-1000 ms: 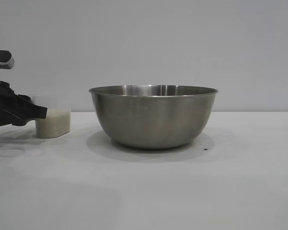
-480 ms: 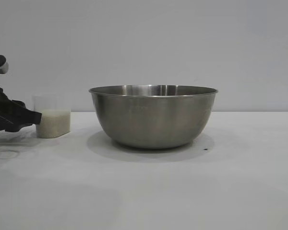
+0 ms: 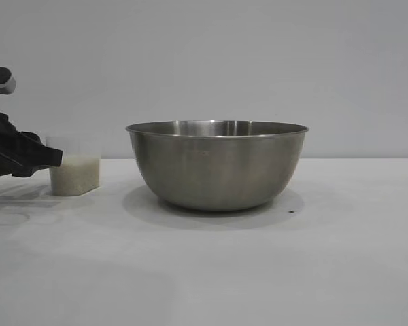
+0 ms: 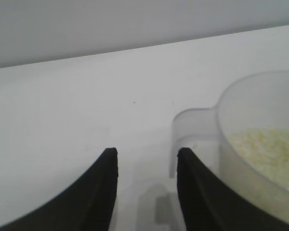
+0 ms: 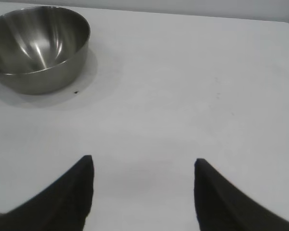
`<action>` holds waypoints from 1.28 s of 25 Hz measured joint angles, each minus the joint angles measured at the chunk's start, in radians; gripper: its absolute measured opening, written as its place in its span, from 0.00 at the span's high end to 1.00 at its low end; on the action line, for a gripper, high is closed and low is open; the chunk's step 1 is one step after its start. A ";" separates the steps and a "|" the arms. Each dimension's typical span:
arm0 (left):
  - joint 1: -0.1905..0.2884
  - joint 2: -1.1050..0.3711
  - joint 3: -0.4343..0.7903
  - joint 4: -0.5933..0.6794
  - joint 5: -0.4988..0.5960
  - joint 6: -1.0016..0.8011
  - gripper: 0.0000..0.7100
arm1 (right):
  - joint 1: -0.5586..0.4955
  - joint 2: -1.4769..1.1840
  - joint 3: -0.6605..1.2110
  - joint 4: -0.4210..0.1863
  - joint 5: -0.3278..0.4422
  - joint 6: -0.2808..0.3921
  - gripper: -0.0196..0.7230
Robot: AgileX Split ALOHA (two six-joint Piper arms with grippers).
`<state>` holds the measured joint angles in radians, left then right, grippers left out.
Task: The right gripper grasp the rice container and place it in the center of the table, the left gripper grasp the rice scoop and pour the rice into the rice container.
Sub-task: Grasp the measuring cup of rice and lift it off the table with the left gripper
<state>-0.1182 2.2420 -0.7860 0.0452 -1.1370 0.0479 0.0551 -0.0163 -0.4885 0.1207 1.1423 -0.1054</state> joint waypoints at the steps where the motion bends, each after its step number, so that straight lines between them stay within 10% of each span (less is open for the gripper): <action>1: 0.000 0.000 0.000 0.000 0.000 0.000 0.66 | 0.000 0.000 0.000 0.000 0.000 0.000 0.38; 19: 0.000 -0.033 0.000 0.000 0.002 0.000 0.66 | 0.000 0.000 0.000 0.000 0.000 0.000 0.38; 22: 0.000 -0.033 0.000 0.000 0.001 0.000 0.88 | 0.000 0.000 0.000 0.000 0.000 0.000 0.38; 32: 0.000 -0.035 0.000 0.006 0.002 0.000 1.00 | 0.000 0.000 0.000 0.000 0.000 0.000 0.38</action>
<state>-0.1182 2.2070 -0.7860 0.0509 -1.1346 0.0479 0.0551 -0.0163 -0.4885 0.1207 1.1423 -0.1054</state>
